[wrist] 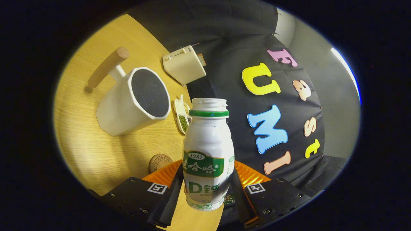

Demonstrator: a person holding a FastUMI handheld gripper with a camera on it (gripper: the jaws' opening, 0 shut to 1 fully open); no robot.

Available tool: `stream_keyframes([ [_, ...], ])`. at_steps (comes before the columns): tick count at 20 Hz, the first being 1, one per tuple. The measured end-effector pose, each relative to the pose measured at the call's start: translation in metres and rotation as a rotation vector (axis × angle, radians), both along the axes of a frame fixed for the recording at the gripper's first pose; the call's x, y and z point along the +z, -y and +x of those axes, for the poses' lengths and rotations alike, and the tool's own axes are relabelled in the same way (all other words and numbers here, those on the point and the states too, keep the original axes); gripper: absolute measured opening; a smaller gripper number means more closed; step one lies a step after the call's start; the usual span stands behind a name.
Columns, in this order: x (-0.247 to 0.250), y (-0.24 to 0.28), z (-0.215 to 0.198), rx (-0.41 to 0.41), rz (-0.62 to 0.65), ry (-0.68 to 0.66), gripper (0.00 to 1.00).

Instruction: Take the bottle from table, then pour the juice into the cup, finally place the bottle on the coaster

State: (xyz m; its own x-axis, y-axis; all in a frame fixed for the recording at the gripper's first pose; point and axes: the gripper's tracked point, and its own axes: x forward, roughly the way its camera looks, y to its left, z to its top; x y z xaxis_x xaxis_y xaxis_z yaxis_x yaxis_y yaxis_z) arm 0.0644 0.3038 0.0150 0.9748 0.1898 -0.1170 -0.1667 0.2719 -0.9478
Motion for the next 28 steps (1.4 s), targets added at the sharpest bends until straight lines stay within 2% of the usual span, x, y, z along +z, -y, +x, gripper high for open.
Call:
stream_keyframes([
  [12, 0.006, -0.003, 0.001, 0.003, -0.065, 0.039, 0.75],
  [28, 0.014, -0.015, 0.004, 0.029, -0.224, 0.111, 0.75],
])
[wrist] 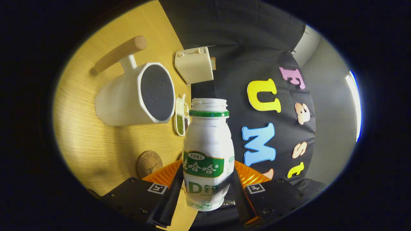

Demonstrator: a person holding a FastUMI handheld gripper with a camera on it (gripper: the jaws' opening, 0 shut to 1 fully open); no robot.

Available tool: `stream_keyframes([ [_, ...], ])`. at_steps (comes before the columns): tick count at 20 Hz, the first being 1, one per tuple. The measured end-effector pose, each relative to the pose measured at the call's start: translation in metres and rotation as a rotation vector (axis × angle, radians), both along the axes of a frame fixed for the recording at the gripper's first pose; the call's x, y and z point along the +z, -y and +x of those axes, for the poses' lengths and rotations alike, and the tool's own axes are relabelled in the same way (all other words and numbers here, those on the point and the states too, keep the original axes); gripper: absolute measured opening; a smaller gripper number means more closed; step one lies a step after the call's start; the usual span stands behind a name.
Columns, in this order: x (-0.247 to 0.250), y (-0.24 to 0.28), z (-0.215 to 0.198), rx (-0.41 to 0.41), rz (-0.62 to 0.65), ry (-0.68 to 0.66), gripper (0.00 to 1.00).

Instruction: Take the bottle from table, then pour the juice into the cup, finally place the bottle on the coaster

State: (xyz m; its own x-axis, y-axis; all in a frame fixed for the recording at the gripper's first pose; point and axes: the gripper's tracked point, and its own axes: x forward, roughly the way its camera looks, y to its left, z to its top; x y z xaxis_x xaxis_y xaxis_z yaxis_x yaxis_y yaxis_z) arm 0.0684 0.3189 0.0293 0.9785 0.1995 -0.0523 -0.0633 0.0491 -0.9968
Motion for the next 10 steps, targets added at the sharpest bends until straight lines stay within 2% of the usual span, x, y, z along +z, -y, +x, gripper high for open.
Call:
stream_keyframes([
  [10, 0.0065, -0.0054, -0.0047, 0.017, -0.130, 0.052, 0.75],
])
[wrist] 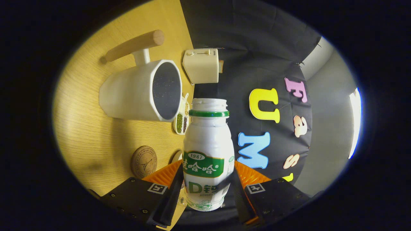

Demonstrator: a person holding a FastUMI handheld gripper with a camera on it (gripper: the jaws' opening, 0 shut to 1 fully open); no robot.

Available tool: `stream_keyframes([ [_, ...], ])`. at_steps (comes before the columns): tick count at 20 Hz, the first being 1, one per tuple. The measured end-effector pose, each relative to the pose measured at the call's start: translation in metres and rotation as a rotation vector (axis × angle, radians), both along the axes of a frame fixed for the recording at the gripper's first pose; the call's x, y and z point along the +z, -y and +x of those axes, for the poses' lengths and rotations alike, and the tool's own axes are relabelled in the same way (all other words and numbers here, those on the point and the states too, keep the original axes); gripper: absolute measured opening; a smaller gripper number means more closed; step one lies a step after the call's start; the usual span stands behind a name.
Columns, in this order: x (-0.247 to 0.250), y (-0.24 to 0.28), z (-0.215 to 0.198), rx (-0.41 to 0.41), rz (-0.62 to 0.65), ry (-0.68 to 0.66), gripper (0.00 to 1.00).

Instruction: Take the bottle from table, then pour the juice into the cup, finally place the bottle on the coaster

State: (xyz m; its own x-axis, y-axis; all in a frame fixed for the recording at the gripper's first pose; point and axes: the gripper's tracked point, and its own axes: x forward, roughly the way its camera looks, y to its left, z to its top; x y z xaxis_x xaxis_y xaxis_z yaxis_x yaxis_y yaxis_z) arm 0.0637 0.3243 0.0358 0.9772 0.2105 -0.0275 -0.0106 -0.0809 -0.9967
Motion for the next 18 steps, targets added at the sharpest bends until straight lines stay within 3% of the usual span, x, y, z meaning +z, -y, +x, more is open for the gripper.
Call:
stream_keyframes([
  [18, 0.0065, -0.0045, -0.0039, 0.022, -0.165, 0.074, 0.75],
])
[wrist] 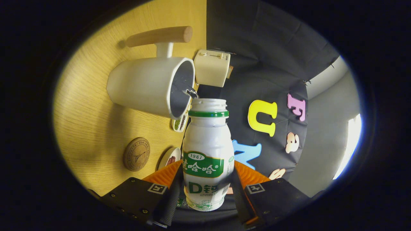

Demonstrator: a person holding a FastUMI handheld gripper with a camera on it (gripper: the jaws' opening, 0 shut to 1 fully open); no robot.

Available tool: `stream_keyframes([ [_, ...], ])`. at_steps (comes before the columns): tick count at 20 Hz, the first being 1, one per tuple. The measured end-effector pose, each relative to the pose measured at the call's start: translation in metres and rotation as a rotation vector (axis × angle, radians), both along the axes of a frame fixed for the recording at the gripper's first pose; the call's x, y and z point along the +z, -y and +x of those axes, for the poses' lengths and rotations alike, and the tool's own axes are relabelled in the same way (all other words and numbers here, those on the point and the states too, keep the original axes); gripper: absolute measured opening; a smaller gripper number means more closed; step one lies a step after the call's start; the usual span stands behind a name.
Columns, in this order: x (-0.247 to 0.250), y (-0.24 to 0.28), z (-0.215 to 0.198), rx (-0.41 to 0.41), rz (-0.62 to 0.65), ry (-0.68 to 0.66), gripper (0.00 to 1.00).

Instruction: Take the bottle from table, then pour the juice into the cup, finally place the bottle on the coaster

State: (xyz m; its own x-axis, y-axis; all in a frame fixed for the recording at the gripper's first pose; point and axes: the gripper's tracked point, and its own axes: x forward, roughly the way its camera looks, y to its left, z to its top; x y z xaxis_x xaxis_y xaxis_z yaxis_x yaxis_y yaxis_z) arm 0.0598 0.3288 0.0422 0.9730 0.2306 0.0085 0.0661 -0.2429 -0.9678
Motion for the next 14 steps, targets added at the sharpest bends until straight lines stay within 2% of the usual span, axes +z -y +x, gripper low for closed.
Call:
stream_keyframes([
  [14, 0.0049, -0.0015, 0.0003, 0.006, -0.036, 0.026, 0.75],
])
